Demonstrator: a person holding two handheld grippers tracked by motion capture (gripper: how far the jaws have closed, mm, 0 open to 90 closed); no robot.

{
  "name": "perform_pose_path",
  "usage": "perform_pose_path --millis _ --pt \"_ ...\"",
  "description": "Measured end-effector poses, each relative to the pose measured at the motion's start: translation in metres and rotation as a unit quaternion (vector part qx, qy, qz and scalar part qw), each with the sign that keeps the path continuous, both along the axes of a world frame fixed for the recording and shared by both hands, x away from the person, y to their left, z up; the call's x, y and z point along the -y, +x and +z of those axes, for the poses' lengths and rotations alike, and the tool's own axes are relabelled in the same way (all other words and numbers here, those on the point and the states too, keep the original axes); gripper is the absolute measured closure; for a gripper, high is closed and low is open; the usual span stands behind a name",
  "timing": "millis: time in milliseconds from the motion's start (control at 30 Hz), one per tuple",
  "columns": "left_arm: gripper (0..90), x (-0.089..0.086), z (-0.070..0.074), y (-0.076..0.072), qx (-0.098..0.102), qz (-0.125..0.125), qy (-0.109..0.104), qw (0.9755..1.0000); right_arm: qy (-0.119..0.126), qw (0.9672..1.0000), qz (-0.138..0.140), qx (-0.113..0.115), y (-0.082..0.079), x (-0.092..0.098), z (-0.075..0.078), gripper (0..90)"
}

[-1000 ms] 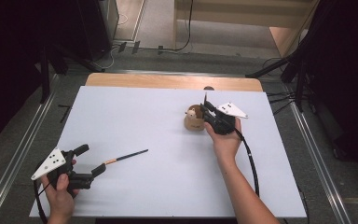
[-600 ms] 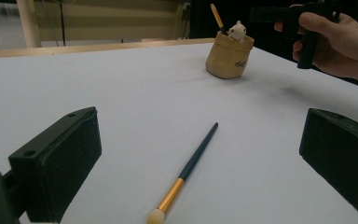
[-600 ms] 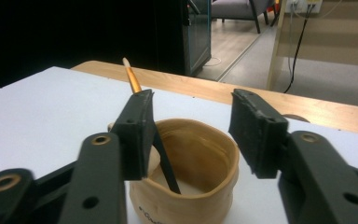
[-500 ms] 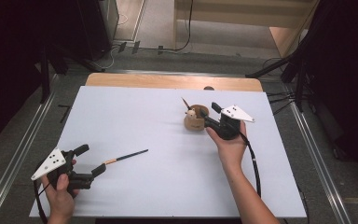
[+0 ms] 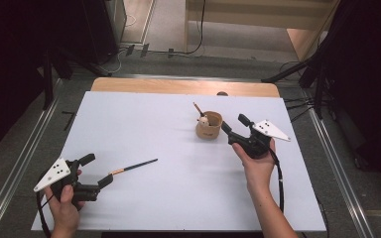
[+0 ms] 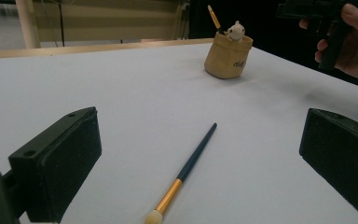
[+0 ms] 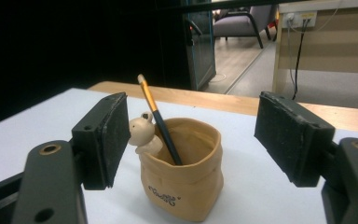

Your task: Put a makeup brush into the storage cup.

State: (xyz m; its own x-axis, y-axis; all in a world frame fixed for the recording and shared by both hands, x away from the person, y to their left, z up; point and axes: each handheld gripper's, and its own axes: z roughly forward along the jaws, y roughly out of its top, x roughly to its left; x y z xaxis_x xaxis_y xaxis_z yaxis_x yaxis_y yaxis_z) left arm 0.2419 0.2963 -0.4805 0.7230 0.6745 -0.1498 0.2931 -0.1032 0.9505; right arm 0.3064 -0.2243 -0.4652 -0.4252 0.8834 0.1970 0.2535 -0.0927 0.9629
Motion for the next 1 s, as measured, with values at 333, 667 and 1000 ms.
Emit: perform_pose_path --millis 333,667,1000 --pt "0.0 0.002 0.0 0.0 -0.001 -0.001 0.0 1.0 -0.053 0.9984 -0.02 -0.003 -0.016 0.013 -0.004 14.7" --pt "0.0 0.003 0.0 0.0 0.001 -0.004 0.003 1.0 -0.065 0.9974 -0.029 0.014 -0.037 0.027 -0.012 13.6" --pt "0.0 0.004 0.0 -0.001 0.001 -0.003 0.002 1.0 -0.072 0.9962 -0.049 0.001 -0.054 0.044 -0.027 13.6"
